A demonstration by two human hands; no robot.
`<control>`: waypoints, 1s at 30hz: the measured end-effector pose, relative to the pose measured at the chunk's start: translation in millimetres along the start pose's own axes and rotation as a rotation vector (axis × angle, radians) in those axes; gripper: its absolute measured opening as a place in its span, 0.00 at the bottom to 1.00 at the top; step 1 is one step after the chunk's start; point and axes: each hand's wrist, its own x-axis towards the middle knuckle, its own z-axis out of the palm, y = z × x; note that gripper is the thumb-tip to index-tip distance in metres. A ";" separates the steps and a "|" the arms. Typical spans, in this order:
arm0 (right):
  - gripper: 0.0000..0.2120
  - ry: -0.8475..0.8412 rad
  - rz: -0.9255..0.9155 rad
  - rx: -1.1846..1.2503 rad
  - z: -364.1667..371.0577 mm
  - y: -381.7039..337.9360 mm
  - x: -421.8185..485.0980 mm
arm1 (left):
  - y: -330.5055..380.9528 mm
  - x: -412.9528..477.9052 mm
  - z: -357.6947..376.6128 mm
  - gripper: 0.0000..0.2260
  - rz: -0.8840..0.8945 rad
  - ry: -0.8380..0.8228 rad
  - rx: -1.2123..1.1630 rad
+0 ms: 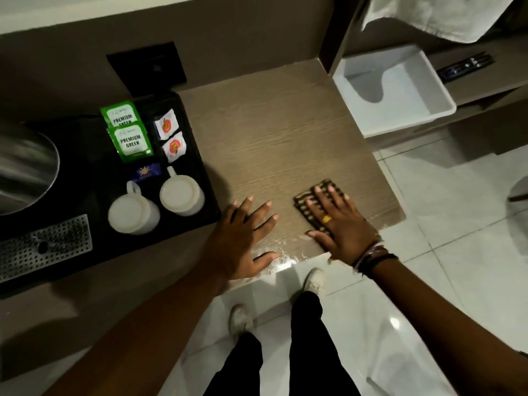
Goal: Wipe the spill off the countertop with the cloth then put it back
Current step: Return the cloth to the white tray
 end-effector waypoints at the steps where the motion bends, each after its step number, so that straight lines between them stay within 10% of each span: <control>1: 0.40 0.018 0.071 0.056 -2.8 11.1 -2.6 | -0.2 -0.2 -0.2 0.35 -0.001 -0.005 -0.007; 3: 0.45 0.080 0.202 0.168 -11.5 19.8 -3.9 | -0.5 -1.6 0.0 0.35 -0.002 0.005 -0.029; 10: 0.10 0.335 0.188 -0.121 -10.8 -8.4 -12.8 | 6.5 43.1 -7.9 0.26 -0.334 0.325 -0.297; 16: 0.09 0.532 0.673 0.852 -83.1 62.2 48.4 | -26.8 125.9 -11.9 0.33 -0.606 0.178 -0.175; 30: 0.17 -0.178 0.548 0.675 -113.3 270.3 279.7 | -26.7 137.2 -4.6 0.37 -0.684 0.130 -0.055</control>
